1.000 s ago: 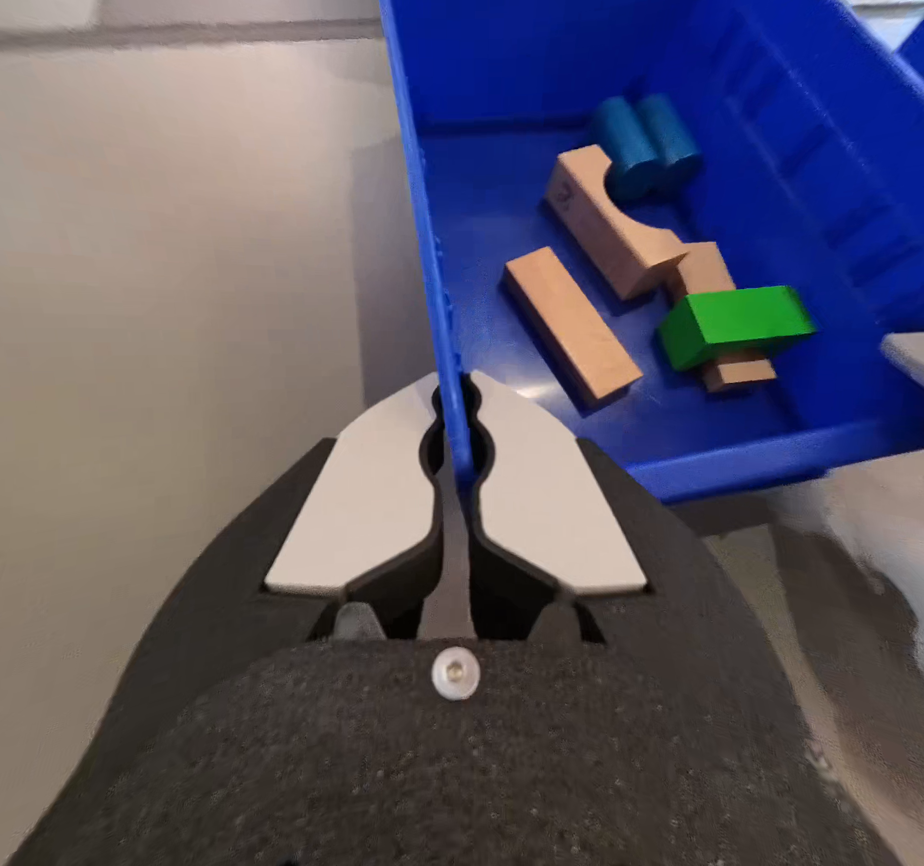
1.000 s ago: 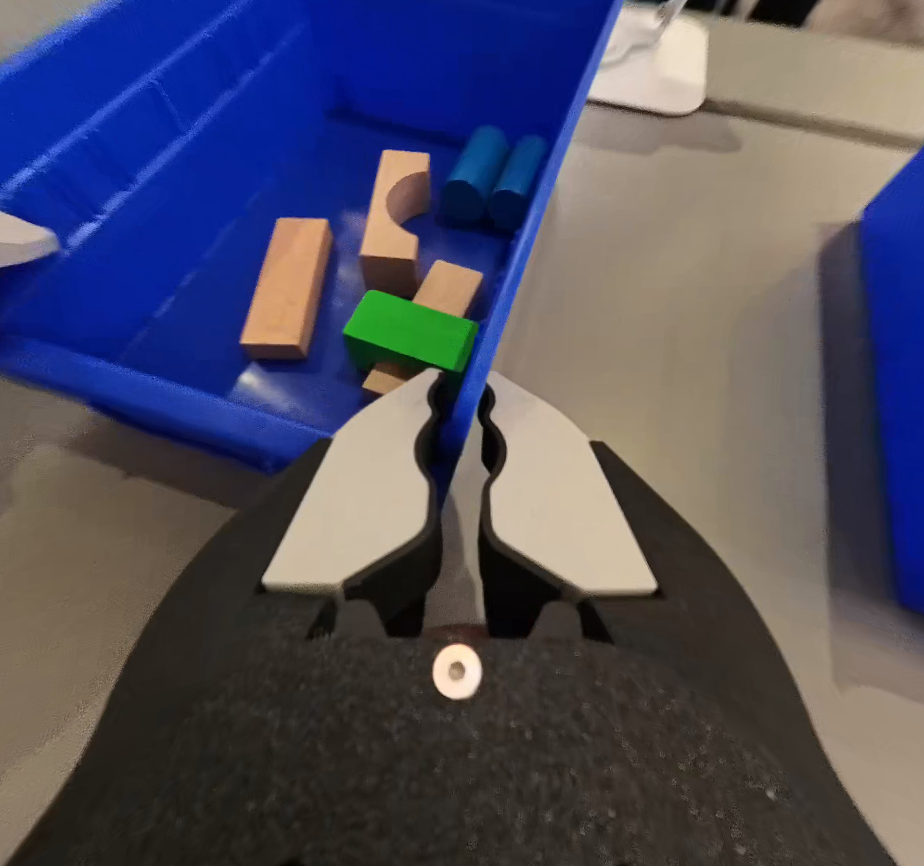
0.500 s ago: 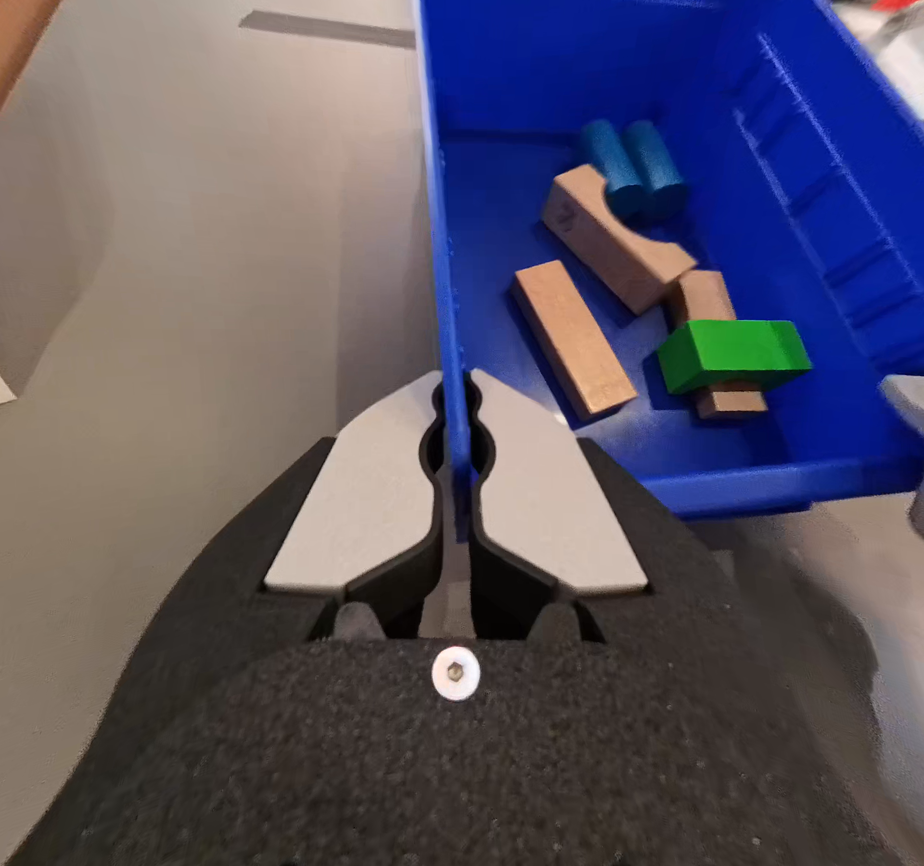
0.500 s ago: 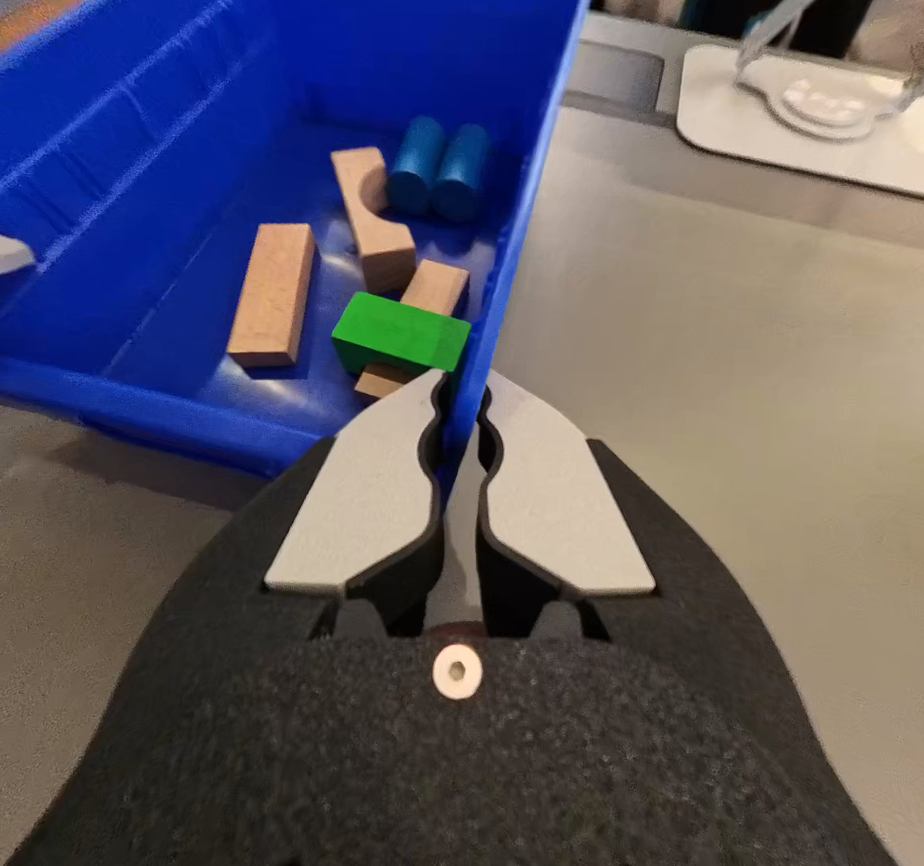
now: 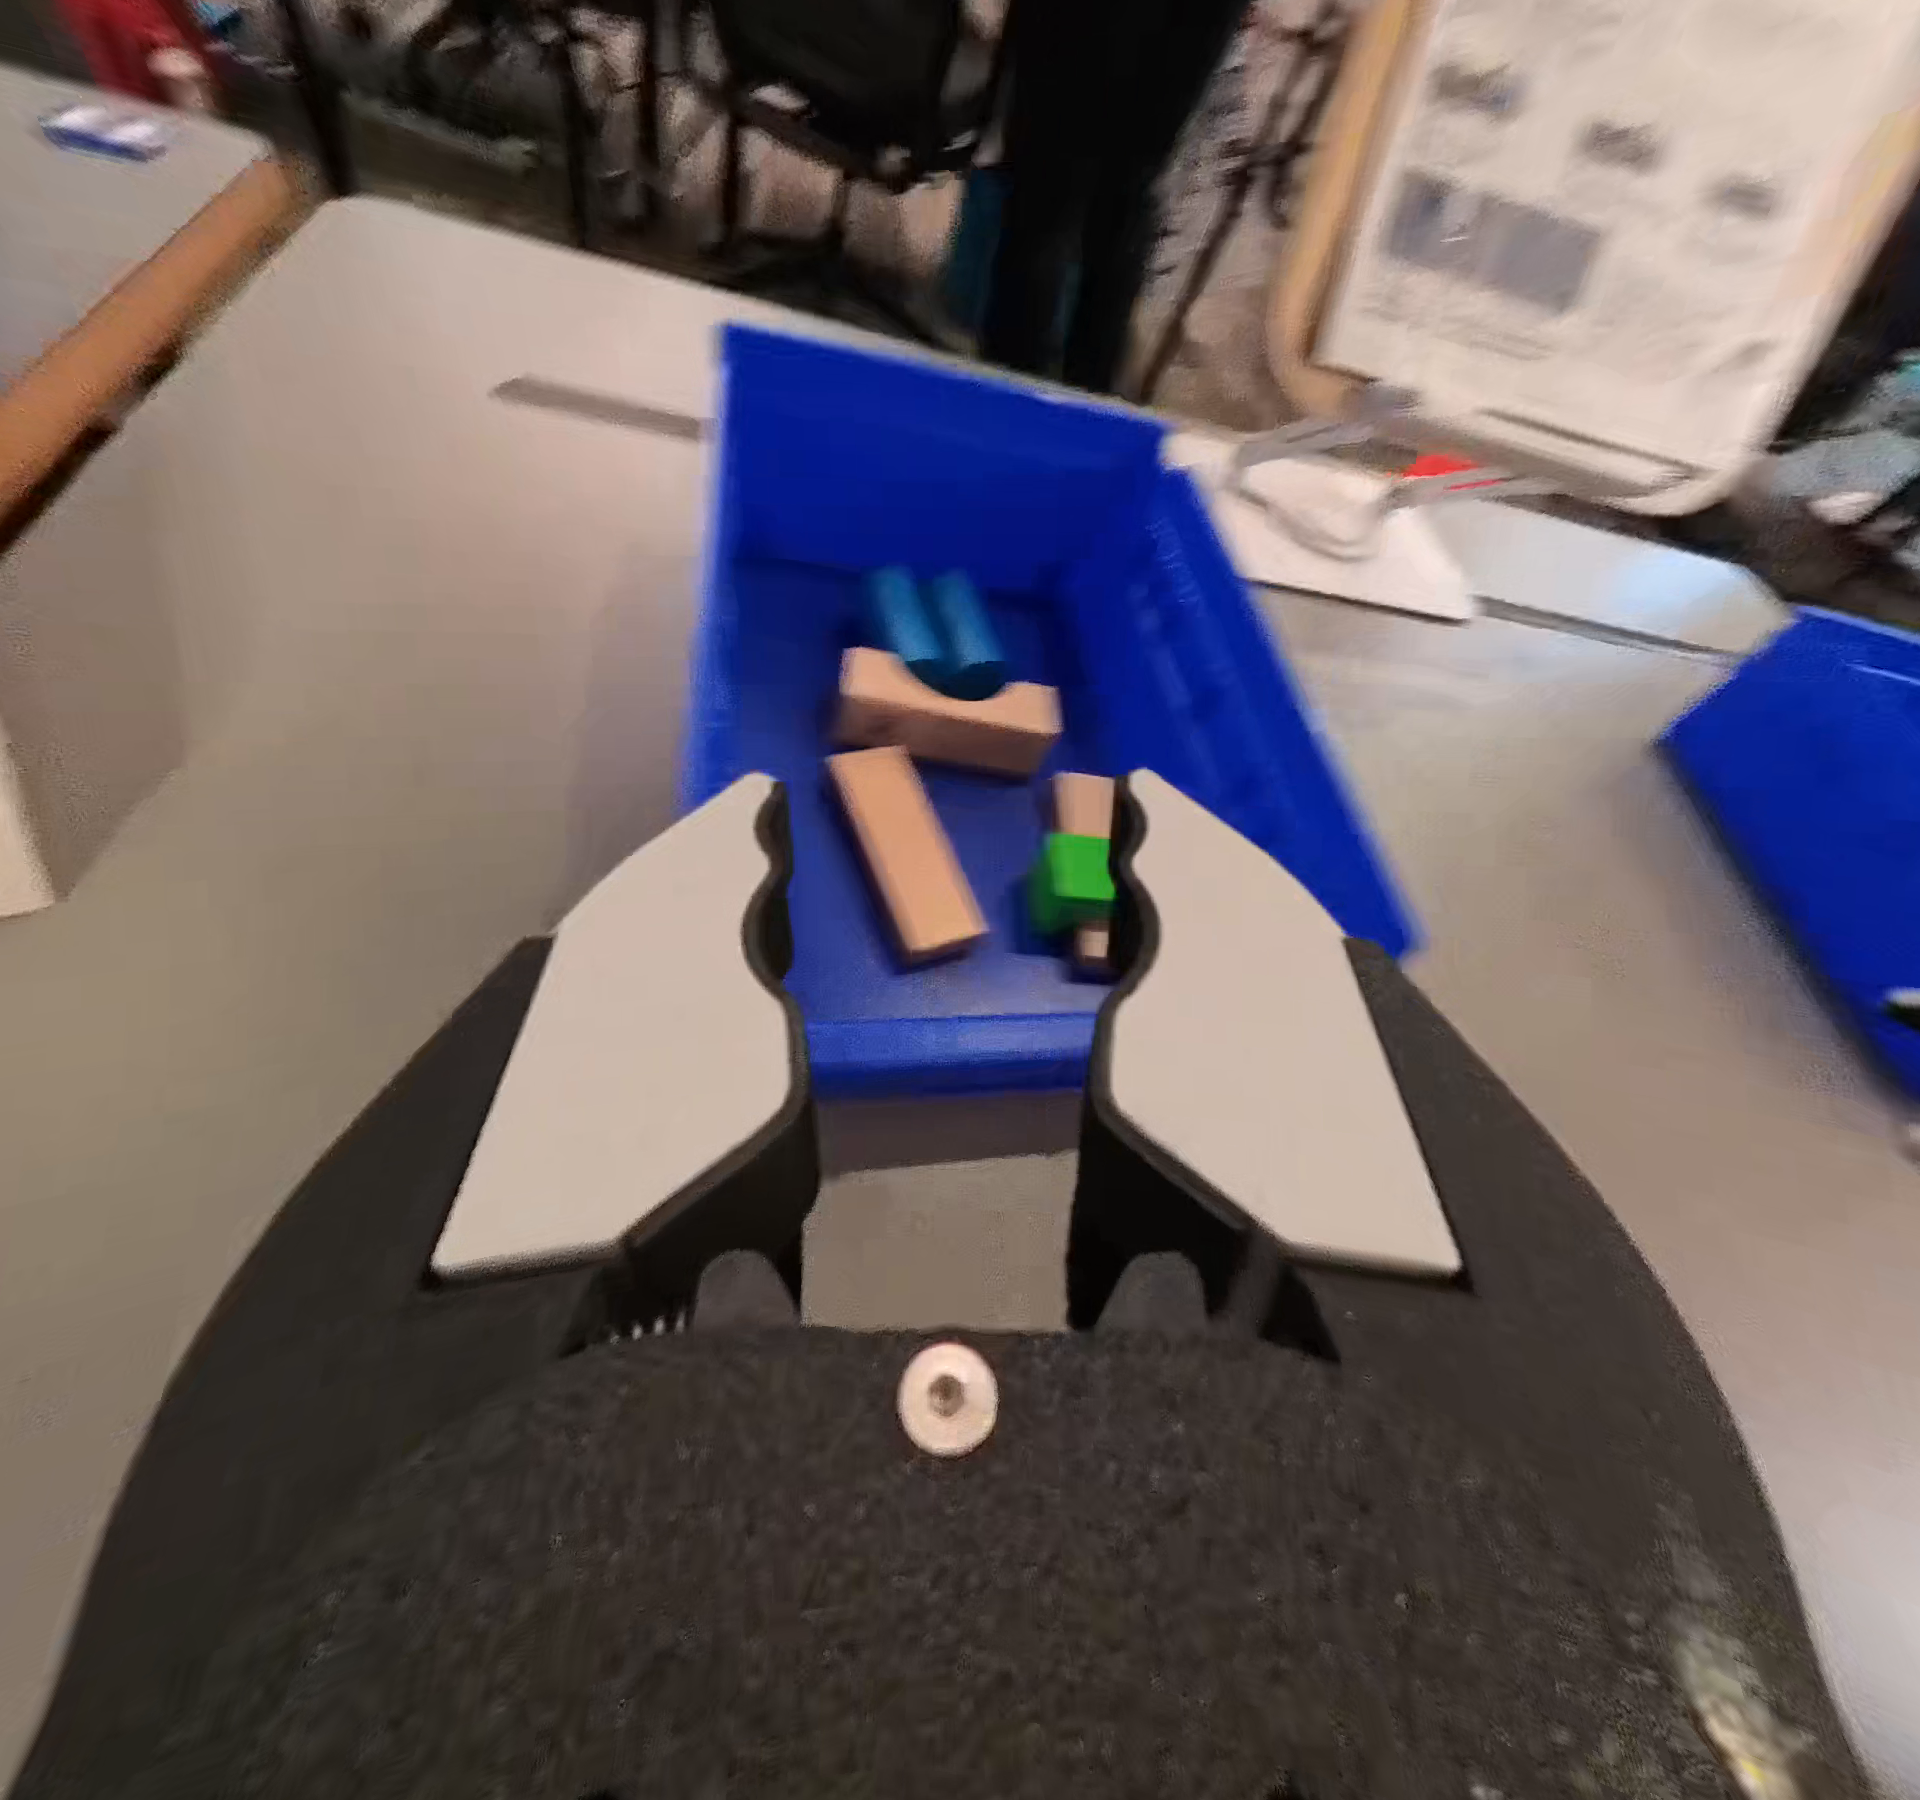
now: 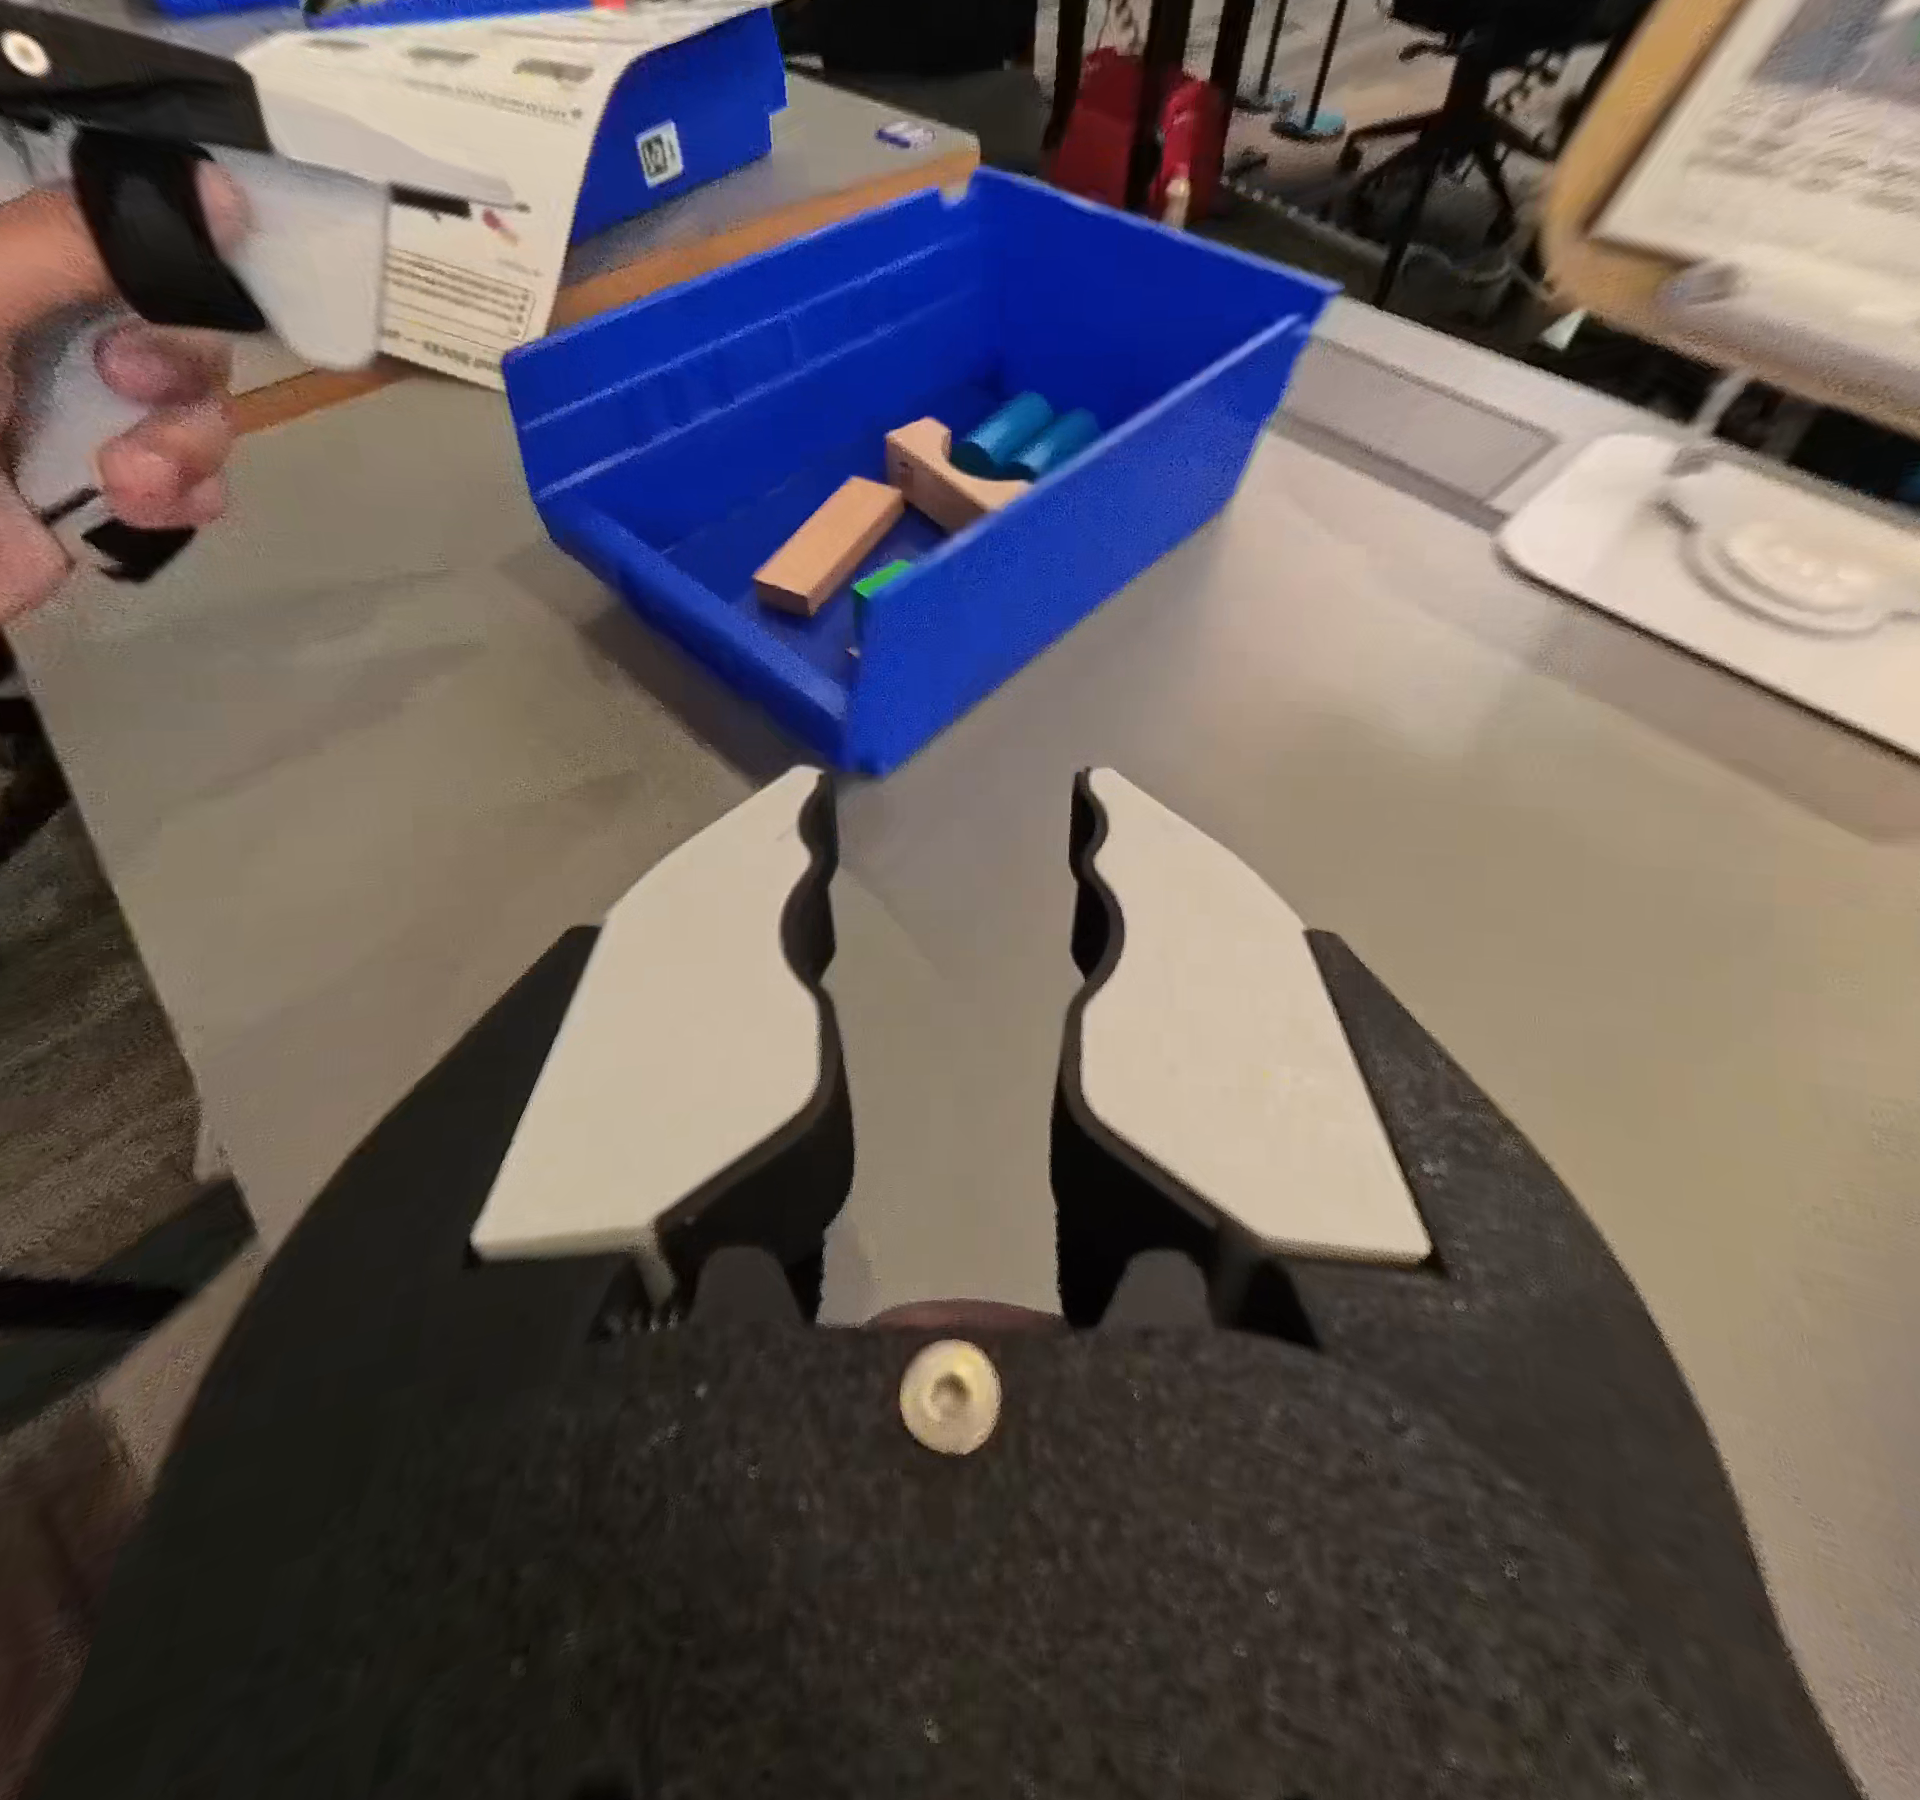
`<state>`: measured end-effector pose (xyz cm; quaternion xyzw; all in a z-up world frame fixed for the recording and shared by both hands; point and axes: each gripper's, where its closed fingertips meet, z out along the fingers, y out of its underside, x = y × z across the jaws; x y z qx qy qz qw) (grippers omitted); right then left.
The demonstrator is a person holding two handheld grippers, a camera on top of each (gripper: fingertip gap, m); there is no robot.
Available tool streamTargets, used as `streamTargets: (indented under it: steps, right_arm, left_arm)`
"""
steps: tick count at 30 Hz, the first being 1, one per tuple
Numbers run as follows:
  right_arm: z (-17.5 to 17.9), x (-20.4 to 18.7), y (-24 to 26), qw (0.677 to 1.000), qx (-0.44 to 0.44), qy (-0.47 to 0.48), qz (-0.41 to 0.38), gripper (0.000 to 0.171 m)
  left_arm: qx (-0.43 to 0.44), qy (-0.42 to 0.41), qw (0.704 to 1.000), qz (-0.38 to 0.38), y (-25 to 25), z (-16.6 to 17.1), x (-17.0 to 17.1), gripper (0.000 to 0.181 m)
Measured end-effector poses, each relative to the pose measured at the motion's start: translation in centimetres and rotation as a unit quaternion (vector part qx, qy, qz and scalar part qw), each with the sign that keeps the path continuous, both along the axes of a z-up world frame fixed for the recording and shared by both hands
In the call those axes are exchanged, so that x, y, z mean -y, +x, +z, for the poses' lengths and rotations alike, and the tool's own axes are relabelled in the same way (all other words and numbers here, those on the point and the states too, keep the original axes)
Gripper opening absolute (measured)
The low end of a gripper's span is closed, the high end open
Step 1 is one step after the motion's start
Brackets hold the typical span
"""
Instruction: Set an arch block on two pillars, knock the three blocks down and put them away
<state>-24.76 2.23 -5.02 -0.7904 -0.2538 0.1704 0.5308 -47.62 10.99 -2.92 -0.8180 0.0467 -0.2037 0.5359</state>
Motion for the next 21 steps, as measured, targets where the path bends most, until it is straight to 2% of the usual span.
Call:
streamTargets:
  steps: [2,5,8,11,14,21]
  right_arm:
    - [0.9,1.8,6.1,0.999,0.013,0.022,-0.020,0.046]
    - [0.1,3.7,17.0,0.994,0.034,0.034,-0.101,0.056]
    - [-2.7,5.8,27.6,0.975,0.011,0.011,-0.220,0.060]
    - [-5.1,8.4,35.5,0.944,-0.051,0.009,-0.327,0.062]
    - [-6.1,10.5,38.5,0.931,-0.093,0.013,-0.353,0.064]
    - [-6.6,10.6,39.5,0.929,-0.063,0.007,-0.366,0.062]
  left_arm:
    - [0.013,0.005,0.999,-0.049,3.4,0.4,2.2,0.064]
    - [-0.011,0.013,0.996,-0.089,7.1,-1.7,5.2,0.063]
    - [-0.042,0.016,0.996,-0.076,8.0,-4.8,6.9,0.064]
    - [-0.029,0.018,0.998,-0.051,7.7,-7.3,7.4,0.061]
    - [-0.045,0.019,0.998,-0.041,7.3,-8.2,6.6,0.063]
    - [-0.081,0.023,0.995,-0.056,8.1,-8.8,5.9,0.061]
